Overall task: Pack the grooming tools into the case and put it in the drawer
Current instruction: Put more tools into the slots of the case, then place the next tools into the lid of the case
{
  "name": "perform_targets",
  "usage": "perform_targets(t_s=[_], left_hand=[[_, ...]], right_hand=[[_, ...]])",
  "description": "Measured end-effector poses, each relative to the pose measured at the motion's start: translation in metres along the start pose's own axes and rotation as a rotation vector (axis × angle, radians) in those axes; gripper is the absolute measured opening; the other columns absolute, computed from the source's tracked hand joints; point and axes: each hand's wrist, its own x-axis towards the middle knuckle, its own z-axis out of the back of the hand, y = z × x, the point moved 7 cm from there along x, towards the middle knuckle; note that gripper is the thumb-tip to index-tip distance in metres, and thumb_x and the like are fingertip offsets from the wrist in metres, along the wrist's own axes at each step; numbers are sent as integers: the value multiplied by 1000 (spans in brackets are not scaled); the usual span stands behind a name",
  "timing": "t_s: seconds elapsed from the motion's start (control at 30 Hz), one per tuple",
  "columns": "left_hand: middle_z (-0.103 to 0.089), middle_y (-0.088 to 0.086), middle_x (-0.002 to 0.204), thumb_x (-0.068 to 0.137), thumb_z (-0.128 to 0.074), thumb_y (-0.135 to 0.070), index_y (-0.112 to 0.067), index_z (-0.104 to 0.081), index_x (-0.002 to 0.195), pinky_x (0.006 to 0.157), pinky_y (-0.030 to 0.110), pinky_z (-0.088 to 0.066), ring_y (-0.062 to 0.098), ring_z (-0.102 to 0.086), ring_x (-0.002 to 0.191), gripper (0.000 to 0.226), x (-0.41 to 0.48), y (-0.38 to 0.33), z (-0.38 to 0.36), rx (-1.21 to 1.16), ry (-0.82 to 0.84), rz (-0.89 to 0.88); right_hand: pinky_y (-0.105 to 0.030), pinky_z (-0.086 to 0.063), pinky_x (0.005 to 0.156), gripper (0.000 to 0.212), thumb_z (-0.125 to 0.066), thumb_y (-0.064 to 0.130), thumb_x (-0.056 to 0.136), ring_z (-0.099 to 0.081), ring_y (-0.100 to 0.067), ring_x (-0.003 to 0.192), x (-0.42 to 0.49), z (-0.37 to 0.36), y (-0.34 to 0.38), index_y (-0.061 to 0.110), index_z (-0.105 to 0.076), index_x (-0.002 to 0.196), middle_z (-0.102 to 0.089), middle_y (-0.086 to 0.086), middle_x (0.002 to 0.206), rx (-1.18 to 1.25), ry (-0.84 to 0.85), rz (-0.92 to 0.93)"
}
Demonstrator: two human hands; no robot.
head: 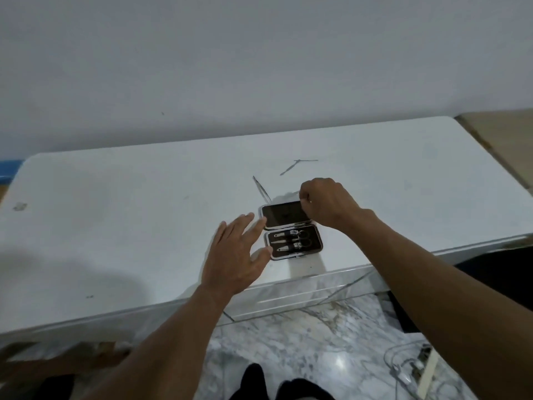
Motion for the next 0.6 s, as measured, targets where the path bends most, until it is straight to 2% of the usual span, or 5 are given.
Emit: perform_targets(t_s=[0.13,0.27,0.47,0.6], left_hand=[[-42,-1,150,89,-42,-55,-29,-41,144,116,44,-25,17,-34,140,61,0,1,1,-17,1,-7],[-42,-1,150,89,-41,-55,-29,-41,144,116,42,-22,17,-35,139,62,2,2,-1,-28,13,0],[-43,-2,149,89,-42,-57,-29,-42,144,117,41,-24,17,-37,138,62,2,2,2,-34,-1,-2],[-43,-2,148,88,-46,-55,-29,-41,144,116,39,-24,16,-38,137,62,3,3,1,-17,-11,-3]], right_hand=[[-35,-51,74,21,-51,12,84,-65,-32,89,15,-5,17,9,-68,95,-70,-11,98,39,9,-17],[-38,-55,74,18,-51,15,84,-66,-34,86,33,-14,41,7,-66,89,-70,-14,93,58,38,-6],[-32,-46,72,22,-61,24,85,-64,-36,95,66,-26,55,5,-63,97,-68,-17,100,74,146,-18],[-31,-42,71,24,-58,15,85,-62,-38,100,77,-29,59,2,-58,105,-64,-19,107,65,189,1]])
